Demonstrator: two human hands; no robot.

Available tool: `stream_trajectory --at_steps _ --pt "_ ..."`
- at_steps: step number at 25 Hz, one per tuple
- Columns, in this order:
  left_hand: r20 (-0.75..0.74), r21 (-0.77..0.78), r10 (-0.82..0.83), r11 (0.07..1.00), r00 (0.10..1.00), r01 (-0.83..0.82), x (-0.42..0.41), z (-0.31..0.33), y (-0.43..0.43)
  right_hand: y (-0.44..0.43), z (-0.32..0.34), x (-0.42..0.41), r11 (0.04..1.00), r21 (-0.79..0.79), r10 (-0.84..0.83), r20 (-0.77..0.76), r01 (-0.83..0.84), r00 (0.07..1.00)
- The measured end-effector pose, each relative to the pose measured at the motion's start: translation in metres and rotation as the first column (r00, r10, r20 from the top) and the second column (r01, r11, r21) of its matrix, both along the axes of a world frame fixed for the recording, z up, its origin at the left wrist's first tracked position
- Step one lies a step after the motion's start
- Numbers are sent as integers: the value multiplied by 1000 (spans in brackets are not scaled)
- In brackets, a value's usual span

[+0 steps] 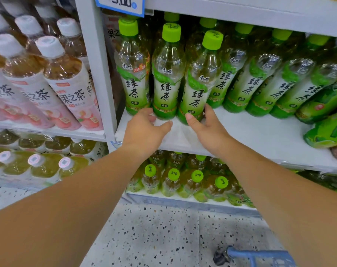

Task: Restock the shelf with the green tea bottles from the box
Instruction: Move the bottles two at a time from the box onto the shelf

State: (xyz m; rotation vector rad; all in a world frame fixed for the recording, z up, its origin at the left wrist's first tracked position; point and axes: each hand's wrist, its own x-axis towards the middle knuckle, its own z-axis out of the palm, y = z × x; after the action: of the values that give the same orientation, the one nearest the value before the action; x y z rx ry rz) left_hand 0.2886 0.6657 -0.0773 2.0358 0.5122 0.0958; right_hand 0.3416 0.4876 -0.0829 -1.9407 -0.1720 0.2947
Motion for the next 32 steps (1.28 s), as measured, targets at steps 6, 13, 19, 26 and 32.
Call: stream_trajectory --at_steps 6,13,19,26,32 --pt "-111 -95 -95 992 989 84 -41 31 2 -2 36 -48 991 -83 -119 -170 107 978" --pt "-131 -186 -218 964 967 192 -138 99 -3 -13 97 -145 985 -46 -170 -271 164 947" --pt "-90 -164 -382 917 920 365 -211 178 4 -30 178 -244 986 -91 -157 -232 139 960" --pt "-111 -266 -443 876 890 402 -298 219 -24 -75 237 -358 972 -174 -196 -241 156 950" --pt "-71 -369 -452 840 889 398 -363 238 -106 -152 247 -449 948 -59 -317 -289 313 903"
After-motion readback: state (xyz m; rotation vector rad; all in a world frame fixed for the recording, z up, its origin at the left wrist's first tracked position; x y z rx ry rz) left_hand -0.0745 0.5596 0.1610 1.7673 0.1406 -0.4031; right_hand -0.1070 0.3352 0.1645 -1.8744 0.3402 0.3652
